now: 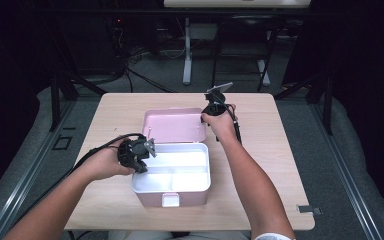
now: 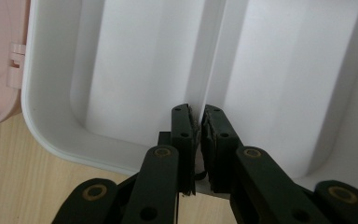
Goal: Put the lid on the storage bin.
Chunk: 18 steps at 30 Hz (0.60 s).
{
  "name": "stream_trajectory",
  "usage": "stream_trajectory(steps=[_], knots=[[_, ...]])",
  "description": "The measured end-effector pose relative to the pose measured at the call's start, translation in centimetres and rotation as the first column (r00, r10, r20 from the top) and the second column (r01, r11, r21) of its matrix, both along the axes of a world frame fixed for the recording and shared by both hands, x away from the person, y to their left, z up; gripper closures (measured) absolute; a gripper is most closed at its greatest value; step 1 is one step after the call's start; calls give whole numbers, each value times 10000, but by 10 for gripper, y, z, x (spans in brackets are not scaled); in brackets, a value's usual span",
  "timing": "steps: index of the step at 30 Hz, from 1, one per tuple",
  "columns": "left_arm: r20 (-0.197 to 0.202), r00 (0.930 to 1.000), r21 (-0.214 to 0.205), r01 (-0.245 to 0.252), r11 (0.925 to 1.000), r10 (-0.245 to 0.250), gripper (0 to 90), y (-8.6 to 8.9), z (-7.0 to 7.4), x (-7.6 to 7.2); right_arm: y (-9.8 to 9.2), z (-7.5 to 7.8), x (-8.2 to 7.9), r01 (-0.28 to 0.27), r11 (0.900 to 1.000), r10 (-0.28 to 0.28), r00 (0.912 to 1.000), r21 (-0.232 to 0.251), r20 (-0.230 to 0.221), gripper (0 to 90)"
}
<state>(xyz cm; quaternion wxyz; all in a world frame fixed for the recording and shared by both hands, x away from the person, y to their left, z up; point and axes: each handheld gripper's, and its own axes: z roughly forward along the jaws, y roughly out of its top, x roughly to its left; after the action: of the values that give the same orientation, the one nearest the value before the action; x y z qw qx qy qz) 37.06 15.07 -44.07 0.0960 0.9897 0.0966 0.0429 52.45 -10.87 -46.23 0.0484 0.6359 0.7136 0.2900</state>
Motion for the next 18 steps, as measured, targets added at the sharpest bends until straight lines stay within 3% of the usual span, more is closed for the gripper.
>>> stream_trajectory(steps=[6, 18], knots=[[-16, 10000, -66, 18, 10000, -18, 836, 1, 0, 0, -1, 7, -3, 131, 9996, -140, 9993, 256, 352, 855], [220, 9997, -227, 79, 9997, -74, 831, 3, 0, -2, -2, 13, -10, 242, 9997, -240, 9975, -32, 671, 859]])
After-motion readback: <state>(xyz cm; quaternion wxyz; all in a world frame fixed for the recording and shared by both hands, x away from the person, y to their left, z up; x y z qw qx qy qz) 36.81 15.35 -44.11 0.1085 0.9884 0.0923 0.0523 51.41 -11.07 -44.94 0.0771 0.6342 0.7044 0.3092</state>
